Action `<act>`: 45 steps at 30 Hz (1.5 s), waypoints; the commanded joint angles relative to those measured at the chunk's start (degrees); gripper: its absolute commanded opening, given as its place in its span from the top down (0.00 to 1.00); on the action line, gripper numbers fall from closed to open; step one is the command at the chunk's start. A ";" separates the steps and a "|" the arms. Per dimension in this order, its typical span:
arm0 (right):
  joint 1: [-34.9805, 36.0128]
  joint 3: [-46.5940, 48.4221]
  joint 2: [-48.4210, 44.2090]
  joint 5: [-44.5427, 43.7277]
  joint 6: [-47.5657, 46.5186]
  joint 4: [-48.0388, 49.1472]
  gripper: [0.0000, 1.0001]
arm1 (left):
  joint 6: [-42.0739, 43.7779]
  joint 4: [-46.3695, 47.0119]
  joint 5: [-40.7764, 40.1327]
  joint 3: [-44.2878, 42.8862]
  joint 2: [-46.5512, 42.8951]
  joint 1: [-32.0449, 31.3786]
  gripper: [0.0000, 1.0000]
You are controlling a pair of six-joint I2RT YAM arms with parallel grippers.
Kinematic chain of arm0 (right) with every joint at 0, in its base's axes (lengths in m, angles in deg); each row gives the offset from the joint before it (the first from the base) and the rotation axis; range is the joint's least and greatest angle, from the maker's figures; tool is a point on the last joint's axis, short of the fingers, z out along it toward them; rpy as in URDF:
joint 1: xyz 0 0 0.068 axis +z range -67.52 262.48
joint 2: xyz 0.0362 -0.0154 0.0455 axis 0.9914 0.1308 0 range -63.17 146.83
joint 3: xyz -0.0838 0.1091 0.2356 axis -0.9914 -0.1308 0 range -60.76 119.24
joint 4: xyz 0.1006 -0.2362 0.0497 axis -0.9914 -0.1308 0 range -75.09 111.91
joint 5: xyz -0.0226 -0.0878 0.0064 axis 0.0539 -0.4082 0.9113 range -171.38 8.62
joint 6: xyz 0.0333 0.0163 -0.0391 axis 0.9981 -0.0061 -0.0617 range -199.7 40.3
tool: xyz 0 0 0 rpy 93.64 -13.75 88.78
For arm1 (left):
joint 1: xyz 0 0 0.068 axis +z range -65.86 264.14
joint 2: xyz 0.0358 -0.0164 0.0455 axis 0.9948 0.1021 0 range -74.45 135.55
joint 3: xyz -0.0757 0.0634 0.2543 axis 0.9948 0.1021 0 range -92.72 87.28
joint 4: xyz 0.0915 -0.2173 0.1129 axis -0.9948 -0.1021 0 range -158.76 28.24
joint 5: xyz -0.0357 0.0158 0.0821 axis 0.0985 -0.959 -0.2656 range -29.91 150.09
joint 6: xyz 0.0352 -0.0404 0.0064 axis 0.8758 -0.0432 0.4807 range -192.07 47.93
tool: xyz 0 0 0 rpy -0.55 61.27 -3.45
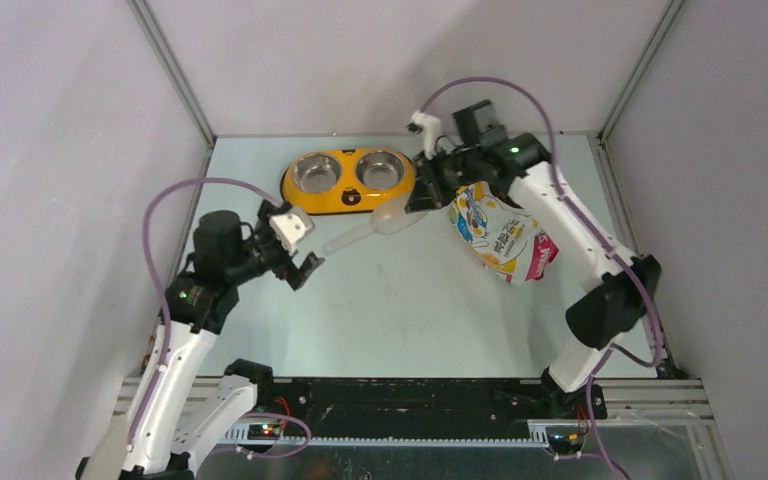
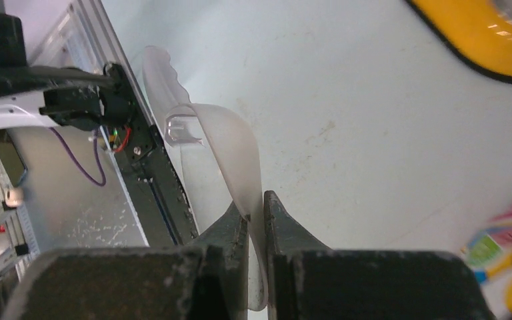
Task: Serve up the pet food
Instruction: Adjust the spatula.
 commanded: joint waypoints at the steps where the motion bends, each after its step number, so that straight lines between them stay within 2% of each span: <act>1: -5.78 -2.11 -9.41 7.45 1.09 5.55 1.00 | -4.27 -0.03 4.91 -8.19 1.92 4.67 0.00; 5: -10.37 -5.94 -16.53 10.29 2.54 10.35 1.00 | -13.27 1.83 13.68 -13.18 6.11 5.73 0.00; 9: -13.15 -13.06 -23.69 11.65 5.07 18.87 1.00 | -24.33 9.24 26.74 -12.30 7.89 5.67 0.00; 11: -14.65 -16.63 -26.46 12.56 6.73 23.10 1.00 | -31.04 15.89 31.83 -9.84 8.02 5.66 0.01; 12: -15.10 -18.44 -27.66 13.34 7.31 25.30 1.00 | -33.96 22.16 33.47 -8.86 8.18 5.62 0.01; 13: -15.88 -19.20 -28.05 13.84 8.40 26.15 1.00 | -40.16 25.51 36.46 -6.83 8.46 5.64 0.01; 16: -17.18 -21.36 -28.77 15.70 10.70 28.94 1.00 | -52.35 42.97 38.54 -2.69 8.55 5.73 0.00; 17: -17.76 -21.54 -28.69 15.97 10.88 29.24 1.00 | -54.15 43.50 37.48 -2.06 8.48 5.74 0.00; 18: -17.97 -21.73 -28.55 15.99 11.12 29.31 1.00 | -53.73 42.24 35.94 -2.29 8.32 5.81 0.00; 20: -18.80 -21.79 -28.39 16.12 11.28 29.35 1.00 | -49.21 32.54 28.95 -4.71 7.83 5.87 0.00; 22: -19.41 -21.87 -28.43 16.00 11.50 29.37 1.00 | -43.42 23.42 14.65 -8.11 7.49 5.96 0.00; 23: -19.70 -21.99 -28.61 16.00 11.59 29.55 1.00 | -40.84 19.19 11.43 -10.13 7.34 6.11 0.00; 26: -20.09 -22.25 -28.94 15.85 11.99 29.86 1.00 | -37.61 13.93 -1.81 -13.80 6.82 6.17 0.00; 28: -20.27 -22.38 -29.08 15.79 12.15 30.10 1.00 | -38.47 12.88 -7.94 -14.83 6.55 6.26 0.00; 29: -20.28 -22.52 -29.13 15.75 12.25 30.33 1.00 | -38.46 12.62 -8.43 -15.00 6.65 6.27 0.00; 31: -20.42 -22.69 -28.98 15.68 12.55 30.51 1.00 | -39.04 13.96 -7.10 -14.36 7.01 6.28 0.00; 35: -20.81 -23.35 -28.78 15.45 13.38 31.40 1.00 | -41.42 17.73 5.78 -11.74 7.53 6.27 0.00; 41: -21.64 -25.00 -28.08 15.45 14.98 33.55 1.00 | -47.82 21.67 15.37 -10.09 8.14 6.34 0.00; 45: -21.28 -25.53 -26.65 16.96 15.22 34.46 1.00 | -56.57 32.57 25.91 -5.30 7.83 6.32 0.00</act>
